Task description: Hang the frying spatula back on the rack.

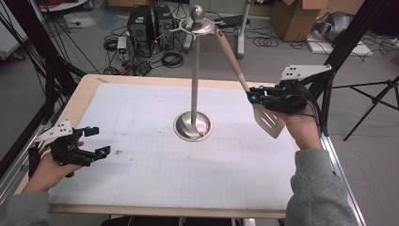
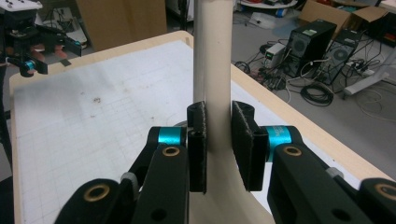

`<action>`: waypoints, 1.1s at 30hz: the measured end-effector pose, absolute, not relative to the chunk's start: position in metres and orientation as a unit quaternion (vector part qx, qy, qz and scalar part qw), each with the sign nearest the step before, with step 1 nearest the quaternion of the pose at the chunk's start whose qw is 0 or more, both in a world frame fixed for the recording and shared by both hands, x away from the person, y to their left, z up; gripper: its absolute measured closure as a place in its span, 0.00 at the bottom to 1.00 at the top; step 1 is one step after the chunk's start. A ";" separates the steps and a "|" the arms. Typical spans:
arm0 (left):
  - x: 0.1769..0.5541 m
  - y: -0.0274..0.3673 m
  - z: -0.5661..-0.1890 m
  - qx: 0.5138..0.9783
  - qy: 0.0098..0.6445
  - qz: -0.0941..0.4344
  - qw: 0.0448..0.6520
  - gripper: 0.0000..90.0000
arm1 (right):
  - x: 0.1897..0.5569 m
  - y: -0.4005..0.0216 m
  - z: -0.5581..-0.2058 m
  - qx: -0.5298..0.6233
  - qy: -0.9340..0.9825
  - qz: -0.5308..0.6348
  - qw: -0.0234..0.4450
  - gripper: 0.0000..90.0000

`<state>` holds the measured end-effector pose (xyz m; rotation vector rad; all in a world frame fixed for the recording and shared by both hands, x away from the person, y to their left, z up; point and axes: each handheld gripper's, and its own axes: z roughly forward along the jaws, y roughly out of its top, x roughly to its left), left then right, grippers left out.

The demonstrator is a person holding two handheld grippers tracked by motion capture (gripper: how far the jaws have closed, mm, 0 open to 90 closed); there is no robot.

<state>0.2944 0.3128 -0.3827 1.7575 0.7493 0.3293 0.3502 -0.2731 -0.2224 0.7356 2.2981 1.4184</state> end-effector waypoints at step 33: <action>0.293 0.314 -0.382 0.742 0.320 0.137 0.572 0.03 | 0.370 -0.246 -0.240 0.259 0.818 0.488 0.160 0.86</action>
